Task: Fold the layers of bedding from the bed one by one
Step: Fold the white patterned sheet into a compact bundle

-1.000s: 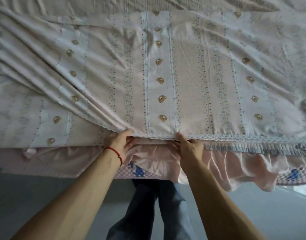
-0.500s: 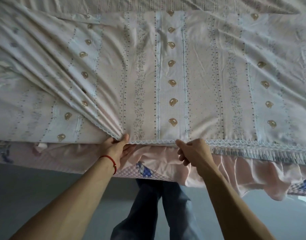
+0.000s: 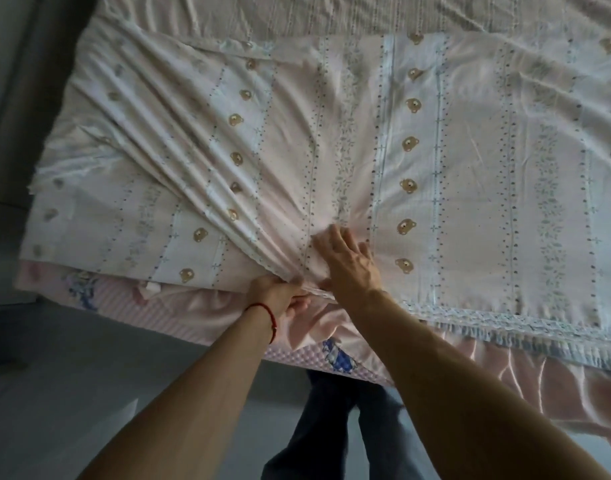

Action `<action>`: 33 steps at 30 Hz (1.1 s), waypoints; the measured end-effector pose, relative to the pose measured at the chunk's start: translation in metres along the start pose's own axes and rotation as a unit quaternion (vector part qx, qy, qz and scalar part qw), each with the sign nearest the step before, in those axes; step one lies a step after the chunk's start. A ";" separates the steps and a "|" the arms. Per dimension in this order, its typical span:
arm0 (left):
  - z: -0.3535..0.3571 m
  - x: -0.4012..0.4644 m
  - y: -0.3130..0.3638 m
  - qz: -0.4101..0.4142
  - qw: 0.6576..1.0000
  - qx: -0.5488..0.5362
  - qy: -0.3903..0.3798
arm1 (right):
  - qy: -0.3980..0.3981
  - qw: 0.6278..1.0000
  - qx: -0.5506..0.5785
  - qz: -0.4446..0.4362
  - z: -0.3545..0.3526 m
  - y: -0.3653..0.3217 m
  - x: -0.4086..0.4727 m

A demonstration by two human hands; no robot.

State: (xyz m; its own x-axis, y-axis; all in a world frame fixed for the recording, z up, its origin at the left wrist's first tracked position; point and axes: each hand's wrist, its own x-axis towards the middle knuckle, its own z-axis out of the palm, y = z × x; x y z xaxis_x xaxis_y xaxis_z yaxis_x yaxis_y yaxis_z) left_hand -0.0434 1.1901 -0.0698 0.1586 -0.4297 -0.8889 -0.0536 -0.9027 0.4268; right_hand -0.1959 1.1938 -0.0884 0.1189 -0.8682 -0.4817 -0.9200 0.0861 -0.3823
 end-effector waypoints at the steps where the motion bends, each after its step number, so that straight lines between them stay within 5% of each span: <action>1: -0.007 0.001 0.007 0.012 1.000 -0.005 0.009 | -0.008 1.000 0.002 0.005 -0.001 -0.003 0.002; 21: -0.126 0.085 0.186 0.020 0.981 -0.194 0.021 | -0.019 0.993 0.010 0.112 0.006 -0.020 0.031; 27: -0.164 0.098 0.176 0.026 0.990 -0.132 0.045 | -0.038 0.990 -0.002 0.138 0.016 -0.019 0.028; 33: -0.220 0.090 0.160 -0.030 0.996 -0.039 -0.068 | -0.040 0.984 -0.027 0.174 0.022 -0.019 0.037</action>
State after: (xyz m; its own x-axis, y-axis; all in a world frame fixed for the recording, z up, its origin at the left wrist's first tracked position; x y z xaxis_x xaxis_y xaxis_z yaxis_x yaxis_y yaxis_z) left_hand 0.1787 1.0118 -0.0449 0.0245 -0.3783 -0.9253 0.0297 -0.9249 0.3790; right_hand -0.1656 1.1705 -0.1159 -0.1794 -0.7495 -0.6373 -0.9284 0.3433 -0.1424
